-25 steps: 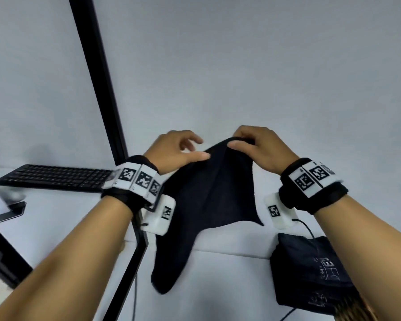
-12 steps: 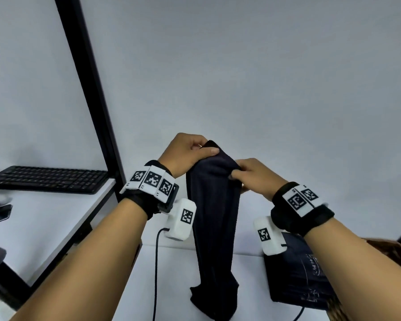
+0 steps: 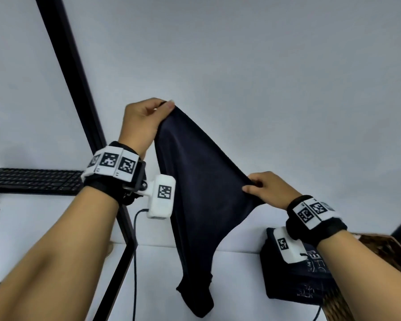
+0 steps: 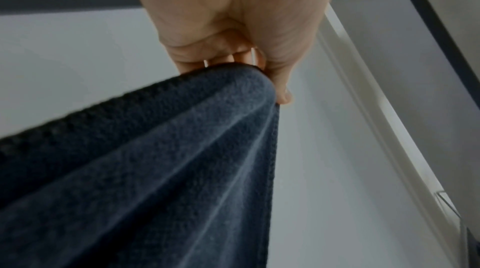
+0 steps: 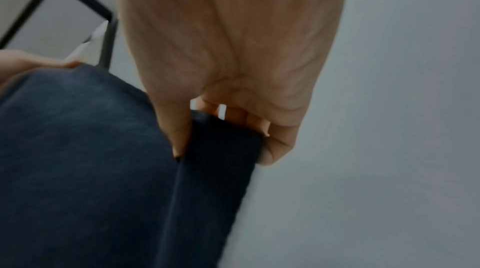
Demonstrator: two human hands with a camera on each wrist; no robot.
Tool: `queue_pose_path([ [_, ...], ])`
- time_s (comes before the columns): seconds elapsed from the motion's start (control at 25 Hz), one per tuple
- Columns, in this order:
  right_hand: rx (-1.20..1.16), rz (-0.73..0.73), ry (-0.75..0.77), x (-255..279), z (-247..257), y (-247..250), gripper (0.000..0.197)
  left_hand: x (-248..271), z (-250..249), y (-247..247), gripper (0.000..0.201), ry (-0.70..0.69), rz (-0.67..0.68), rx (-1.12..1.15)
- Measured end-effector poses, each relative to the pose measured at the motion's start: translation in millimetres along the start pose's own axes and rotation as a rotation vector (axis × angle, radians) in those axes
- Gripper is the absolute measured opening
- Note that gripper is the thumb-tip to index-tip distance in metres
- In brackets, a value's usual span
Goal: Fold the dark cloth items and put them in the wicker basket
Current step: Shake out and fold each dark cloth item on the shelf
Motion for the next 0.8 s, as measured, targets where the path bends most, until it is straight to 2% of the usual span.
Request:
queue_pose_path([
  [0.16, -0.082, -0.459, -0.002, 1.1, 0.1, 45.6, 0.021, -8.7, 0.0, 33.8, 0.015, -0.015, -0.097, -0.057],
  [0.2, -0.160, -0.517, 0.028, 0.9, 6.6, 59.8, 0.015, -9.2, 1.2, 40.8, 0.016, -0.010, -0.117, -0.062],
  [0.28, -0.258, -0.530, 0.092, 1.4, 17.5, 85.0, 0.009, -8.2, 4.7, 56.9, 0.016, 0.019, -0.127, -0.039],
  [0.36, -0.205, -0.542, 0.112, 3.6, 24.6, 103.5, 0.009, -5.5, 7.7, 74.2, 0.012, 0.049, -0.095, -0.028],
  [0.48, -0.162, -0.636, 0.130, 5.9, 31.1, 118.9, 0.006, -1.0, 11.1, 88.7, 0.013, 0.063, -0.072, -0.114],
  [0.68, -0.318, -0.654, 0.116, -30.6, 17.3, 123.2, 0.009, -11.0, 31.0, 66.3, 0.006, 0.153, -0.031, -0.171],
  [0.8, -0.364, -0.699, 0.100, -56.9, 4.8, 130.9, 0.006, -26.3, 43.5, 52.9, 0.005, 0.170, -0.082, -0.100],
])
Point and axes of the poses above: each hand's wrist, its own x-axis away from the middle knuckle, its own y-axis out of the back of the hand, z = x × y, the point moved 2 cm from there along -x, towards the middle knuckle, and after that the axes turned 6 degrees about z, right-handed, at the moved point
